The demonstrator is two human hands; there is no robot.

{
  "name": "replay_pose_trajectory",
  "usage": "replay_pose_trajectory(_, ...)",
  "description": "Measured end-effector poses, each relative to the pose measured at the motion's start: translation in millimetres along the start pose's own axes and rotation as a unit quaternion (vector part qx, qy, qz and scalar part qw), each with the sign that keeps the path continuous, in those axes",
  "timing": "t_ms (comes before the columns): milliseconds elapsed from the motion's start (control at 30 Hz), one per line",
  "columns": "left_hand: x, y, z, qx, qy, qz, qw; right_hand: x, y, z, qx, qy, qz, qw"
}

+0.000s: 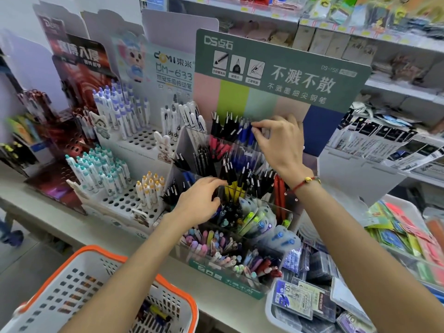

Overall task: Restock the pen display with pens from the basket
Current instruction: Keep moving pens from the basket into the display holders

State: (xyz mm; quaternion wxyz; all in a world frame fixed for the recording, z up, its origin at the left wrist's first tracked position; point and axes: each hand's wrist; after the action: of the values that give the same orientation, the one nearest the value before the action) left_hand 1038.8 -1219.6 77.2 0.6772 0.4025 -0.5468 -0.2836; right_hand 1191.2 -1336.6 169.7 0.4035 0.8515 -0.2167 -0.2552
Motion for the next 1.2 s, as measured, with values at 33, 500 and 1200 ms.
replay_pose_trajectory(33, -2, 0, 0, -0.002, -0.002, 0.0, 1.0, 0, 1, 0, -0.005, 0.004, 0.012, 1.0)
replay_pose_trajectory(500, -83, -22, 119, 0.133, 0.188, 0.225, 0.947, -112, -61, 105, -0.151, 0.101, -0.252, 0.951)
replay_pose_trajectory(1200, -212, -263, 423, 0.081, 0.631, 0.348, 0.689, -254, -293, 384, -0.643, 0.359, -0.002, 0.676)
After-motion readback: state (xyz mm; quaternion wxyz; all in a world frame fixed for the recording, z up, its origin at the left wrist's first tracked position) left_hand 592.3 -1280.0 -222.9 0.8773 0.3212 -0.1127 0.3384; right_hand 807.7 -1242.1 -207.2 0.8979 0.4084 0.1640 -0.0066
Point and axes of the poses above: each hand's wrist, its own z-axis away from the middle knuckle, its own y-axis out of the back of the hand, x = y × z, and after that the axes turned 8 degrees about -x, right-handed
